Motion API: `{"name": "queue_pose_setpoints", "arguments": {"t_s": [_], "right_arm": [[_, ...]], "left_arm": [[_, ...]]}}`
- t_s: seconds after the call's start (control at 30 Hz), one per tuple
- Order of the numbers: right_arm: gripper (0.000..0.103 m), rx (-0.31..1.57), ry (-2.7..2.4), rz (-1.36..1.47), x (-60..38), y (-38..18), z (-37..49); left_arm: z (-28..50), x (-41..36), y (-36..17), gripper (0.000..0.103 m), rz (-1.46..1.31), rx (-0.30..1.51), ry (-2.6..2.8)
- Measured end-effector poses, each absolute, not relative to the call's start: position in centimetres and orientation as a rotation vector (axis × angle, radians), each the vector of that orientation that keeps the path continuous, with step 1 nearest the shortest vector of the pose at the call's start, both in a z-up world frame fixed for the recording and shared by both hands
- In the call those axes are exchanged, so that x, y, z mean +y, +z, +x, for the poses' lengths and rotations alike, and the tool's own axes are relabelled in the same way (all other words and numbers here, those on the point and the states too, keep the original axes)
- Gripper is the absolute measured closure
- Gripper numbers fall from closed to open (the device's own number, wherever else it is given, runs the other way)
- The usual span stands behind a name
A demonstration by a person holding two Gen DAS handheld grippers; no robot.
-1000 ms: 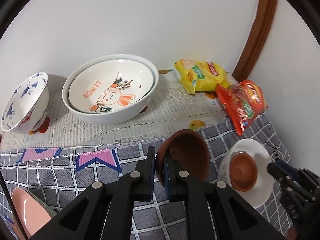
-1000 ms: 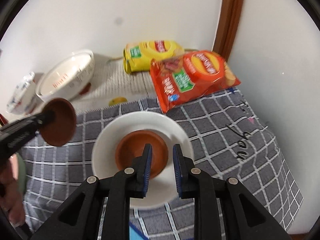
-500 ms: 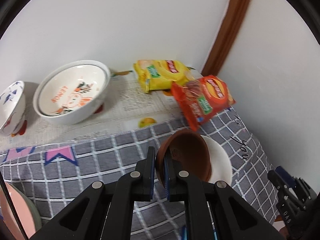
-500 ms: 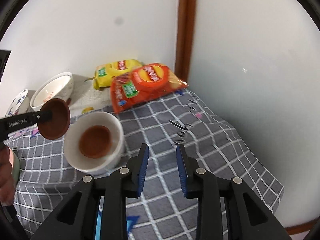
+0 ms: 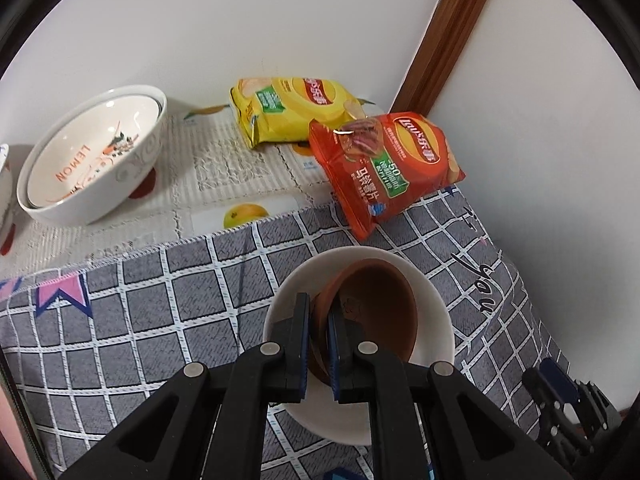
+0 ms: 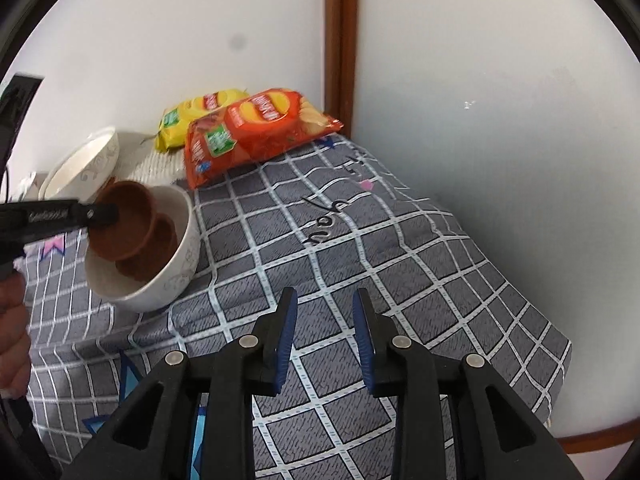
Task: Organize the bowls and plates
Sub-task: 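Lower the left gripper's brown bowl into the white bowl and open it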
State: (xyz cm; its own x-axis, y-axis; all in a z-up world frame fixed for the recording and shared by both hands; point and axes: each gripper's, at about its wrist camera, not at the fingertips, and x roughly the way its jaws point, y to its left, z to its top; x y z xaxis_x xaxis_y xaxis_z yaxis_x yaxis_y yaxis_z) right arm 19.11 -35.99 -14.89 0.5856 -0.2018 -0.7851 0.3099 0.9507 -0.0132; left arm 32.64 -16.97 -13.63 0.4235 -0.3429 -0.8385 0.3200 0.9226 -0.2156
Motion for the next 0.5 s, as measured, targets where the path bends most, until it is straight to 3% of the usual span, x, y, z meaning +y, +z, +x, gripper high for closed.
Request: {"name": "queue_pose_setpoints", "arguments": {"t_s": [0.13,0.27,0.5], "right_arm": [[0.073,0.914,-0.285,0.078,-34.9,-14.9,19.4],[0.054,0.905,-0.291,0.074,-34.4,-14.8,19.6],[0.048,0.987,-0.31,0.044,-34.1,-15.4,20.3]], "left_arm": [[32.9,-16.9,-14.1,0.094,-0.053,1.073,-0.421],[33.1,-16.8,-14.5,0.094,-0.07,1.083,-0.422],[33.4,-16.6,-15.0,0.093,-0.09,1.098,-0.438]]}}
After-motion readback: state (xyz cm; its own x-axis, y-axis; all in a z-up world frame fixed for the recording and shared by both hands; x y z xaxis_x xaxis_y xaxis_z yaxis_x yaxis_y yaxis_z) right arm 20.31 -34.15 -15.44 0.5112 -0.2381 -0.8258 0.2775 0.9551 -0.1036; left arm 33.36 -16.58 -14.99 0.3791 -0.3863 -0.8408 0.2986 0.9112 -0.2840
